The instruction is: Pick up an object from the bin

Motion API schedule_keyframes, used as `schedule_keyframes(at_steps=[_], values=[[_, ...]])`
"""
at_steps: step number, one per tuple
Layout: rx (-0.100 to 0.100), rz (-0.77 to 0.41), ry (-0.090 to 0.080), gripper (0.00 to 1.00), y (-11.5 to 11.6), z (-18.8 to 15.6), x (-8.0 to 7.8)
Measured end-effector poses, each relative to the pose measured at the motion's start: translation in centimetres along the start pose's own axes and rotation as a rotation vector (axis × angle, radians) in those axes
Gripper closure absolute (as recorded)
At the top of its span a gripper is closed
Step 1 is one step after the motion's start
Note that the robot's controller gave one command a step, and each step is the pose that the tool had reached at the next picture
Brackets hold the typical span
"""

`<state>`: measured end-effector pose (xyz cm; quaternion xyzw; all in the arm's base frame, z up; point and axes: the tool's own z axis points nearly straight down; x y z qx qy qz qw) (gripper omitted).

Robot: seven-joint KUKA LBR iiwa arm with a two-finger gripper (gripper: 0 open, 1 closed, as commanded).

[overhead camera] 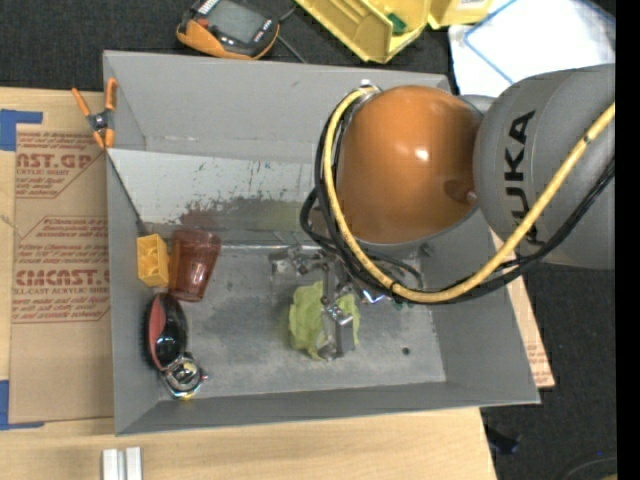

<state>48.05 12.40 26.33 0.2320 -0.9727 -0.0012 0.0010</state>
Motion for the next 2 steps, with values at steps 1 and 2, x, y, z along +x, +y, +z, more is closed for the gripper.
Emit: schedule_keyframes(at_steps=[1, 2], values=[[0.0, 0.349, -0.012, 0.0, 0.0, 3.4, -1.9], [0.0, 0.024, -0.006, 0.0, -1.4, 2.8, -3.2]])
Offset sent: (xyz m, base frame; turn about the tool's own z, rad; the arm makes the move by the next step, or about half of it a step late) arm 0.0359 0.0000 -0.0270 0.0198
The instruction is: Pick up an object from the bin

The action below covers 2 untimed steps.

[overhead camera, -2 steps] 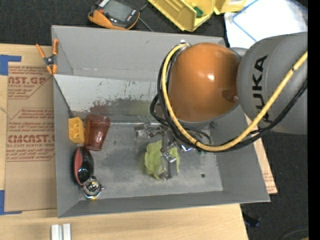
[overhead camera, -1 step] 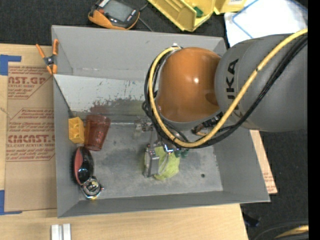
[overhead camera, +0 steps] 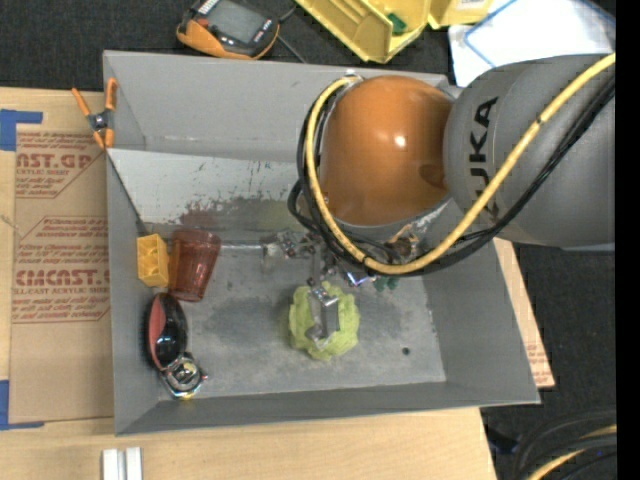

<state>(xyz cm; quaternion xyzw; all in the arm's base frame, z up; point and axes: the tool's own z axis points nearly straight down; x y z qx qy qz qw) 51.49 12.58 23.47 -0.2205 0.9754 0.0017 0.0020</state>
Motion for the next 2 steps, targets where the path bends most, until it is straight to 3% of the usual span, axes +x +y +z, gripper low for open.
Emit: schedule_keyframes(at_steps=[1, 2], values=[[-0.001, 0.357, -0.002, 0.0, 2.0, 3.3, 0.6], [0.001, -0.076, -0.006, 0.0, -5.5, 3.4, 2.2]])
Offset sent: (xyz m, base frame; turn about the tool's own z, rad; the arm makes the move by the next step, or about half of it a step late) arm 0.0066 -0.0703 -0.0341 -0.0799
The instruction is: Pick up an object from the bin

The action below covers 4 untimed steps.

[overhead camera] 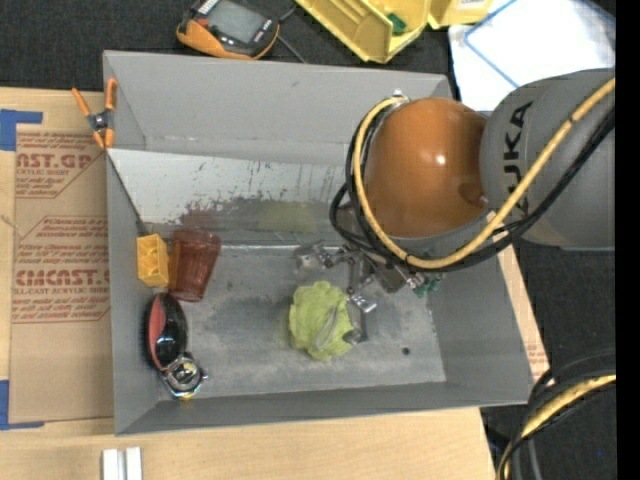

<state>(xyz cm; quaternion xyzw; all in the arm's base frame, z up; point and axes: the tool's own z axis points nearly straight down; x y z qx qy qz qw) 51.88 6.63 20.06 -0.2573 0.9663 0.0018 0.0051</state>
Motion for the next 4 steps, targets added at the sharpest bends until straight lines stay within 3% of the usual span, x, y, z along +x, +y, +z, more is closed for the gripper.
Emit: schedule_keyframes(at_steps=[1, 2, 3, 4], values=[[-0.003, 0.191, 0.004, 0.0, 2.3, 4.1, 0.1], [-0.005, 0.197, 0.005, 0.0, 2.2, 3.8, 0.1], [-0.006, -0.107, 0.002, 0.0, 2.5, 2.1, -1.0], [-0.006, 0.051, 0.002, 0.0, 2.6, -5.7, -0.3]])
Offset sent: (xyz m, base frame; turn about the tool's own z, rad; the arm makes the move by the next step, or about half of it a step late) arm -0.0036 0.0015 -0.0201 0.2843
